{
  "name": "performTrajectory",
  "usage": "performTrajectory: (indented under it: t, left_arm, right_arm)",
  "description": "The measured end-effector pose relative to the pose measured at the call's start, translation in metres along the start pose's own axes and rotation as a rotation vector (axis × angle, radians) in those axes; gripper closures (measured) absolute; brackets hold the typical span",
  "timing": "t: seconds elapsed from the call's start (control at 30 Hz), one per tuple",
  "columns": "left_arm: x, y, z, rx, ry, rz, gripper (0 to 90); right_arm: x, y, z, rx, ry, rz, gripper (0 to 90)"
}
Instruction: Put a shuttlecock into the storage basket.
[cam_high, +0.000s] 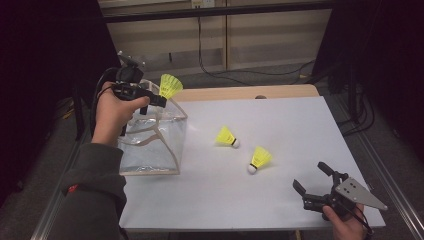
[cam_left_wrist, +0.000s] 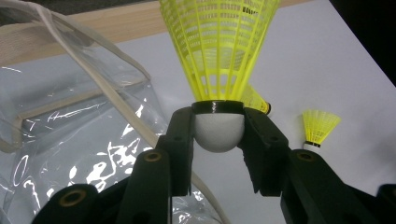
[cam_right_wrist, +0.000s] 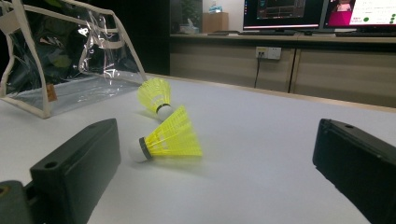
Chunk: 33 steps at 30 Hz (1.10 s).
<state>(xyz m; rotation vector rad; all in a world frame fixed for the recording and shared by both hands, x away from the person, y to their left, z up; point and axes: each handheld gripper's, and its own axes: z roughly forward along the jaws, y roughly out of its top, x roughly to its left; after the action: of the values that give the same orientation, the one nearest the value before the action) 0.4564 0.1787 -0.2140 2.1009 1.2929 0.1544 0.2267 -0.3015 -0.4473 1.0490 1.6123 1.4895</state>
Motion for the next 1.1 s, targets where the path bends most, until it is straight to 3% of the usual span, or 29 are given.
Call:
performTrajectory:
  t: [1.1]
  left_arm:
    - [0.018, -0.001, -0.007, -0.024, 0.051, -0.051, 64.9]
  right_arm:
    - [0.000, 0.000, 0.000, 0.001, -0.001, 0.001, 0.8]
